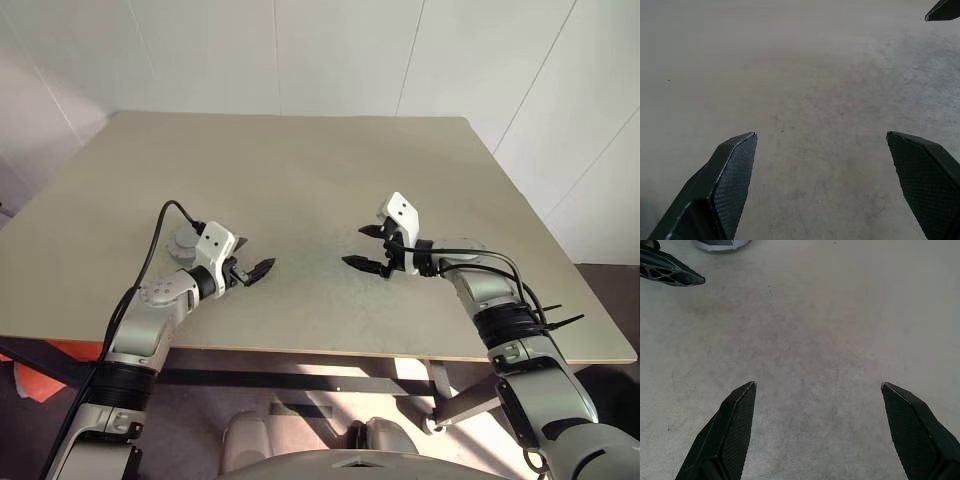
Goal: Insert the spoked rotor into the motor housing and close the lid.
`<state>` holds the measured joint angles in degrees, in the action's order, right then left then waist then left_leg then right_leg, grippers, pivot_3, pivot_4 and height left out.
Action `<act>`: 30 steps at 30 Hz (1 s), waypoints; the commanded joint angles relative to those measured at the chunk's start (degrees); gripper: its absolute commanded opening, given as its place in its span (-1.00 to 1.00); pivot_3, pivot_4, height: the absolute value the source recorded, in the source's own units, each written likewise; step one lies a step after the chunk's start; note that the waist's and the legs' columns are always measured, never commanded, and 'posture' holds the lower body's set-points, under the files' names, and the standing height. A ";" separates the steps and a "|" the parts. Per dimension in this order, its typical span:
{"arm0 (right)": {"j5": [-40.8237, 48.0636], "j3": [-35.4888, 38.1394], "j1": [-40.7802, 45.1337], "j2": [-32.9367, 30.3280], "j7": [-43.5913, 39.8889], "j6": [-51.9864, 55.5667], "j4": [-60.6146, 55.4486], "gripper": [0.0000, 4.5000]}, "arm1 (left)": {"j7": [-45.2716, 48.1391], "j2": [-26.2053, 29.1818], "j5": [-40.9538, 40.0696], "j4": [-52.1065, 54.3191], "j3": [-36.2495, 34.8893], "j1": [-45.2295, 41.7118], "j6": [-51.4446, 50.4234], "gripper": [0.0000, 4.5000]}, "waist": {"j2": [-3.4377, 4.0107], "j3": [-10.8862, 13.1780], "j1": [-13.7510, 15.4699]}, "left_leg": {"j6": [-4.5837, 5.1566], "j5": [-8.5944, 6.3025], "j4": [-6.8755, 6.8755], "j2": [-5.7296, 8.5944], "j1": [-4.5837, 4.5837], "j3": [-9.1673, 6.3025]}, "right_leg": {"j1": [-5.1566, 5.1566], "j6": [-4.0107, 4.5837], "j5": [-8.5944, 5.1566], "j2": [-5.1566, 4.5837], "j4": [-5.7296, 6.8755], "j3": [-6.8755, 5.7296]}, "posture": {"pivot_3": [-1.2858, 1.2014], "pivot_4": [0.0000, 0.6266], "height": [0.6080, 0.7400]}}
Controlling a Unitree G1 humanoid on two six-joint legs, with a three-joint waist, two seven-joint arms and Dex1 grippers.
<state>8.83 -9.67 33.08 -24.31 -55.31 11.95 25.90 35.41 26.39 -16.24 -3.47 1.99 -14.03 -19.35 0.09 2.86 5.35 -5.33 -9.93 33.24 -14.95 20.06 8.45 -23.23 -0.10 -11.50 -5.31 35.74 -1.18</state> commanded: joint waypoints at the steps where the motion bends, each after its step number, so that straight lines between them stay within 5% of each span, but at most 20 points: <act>1: 0.40 1.50 2.25 0.30 0.18 -0.87 -1.10 1.00 | -0.29 0.66 0.01 3.30 -1.89 -0.65 -0.29 0.94 | 0.00 0.00 0.00 | 0.00 0.00 0.00 0.00 0.01 0.00 | 0.00 0.00 0.00 0.00 0.00 0.00 | 0.03 -1.00 1.00; 20: 0.53 5.16 1.56 -3.90 2.06 -2.26 -0.49 1.00 | 1.85 -2.32 0.77 -2.11 -1.06 -7.95 0.97 0.94 | 0.01 0.00 -0.07 | 0.00 0.00 -0.05 0.01 0.02 0.00 | -0.03 0.00 0.00 0.02 -0.04 0.02 | 0.03 -1.00 1.00; 30: 0.71 6.72 1.59 1.31 8.78 -0.82 -1.87 1.00 | 1.30 -0.96 -0.48 -2.49 -5.05 -8.10 0.03 0.94 | 0.05 0.02 -0.10 | 0.02 -0.01 -0.12 0.01 0.02 0.01 | -0.07 0.00 0.00 0.03 -0.08 0.02 | 0.03 -1.00 1.00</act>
<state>9.42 -3.35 32.97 -23.82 -48.13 11.50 25.28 37.17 24.66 -15.85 -8.07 -0.94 -21.76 -19.25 0.14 2.88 5.25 -5.32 -9.94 33.13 -14.95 20.09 8.47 -23.30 -0.10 -11.50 -5.29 35.67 -1.16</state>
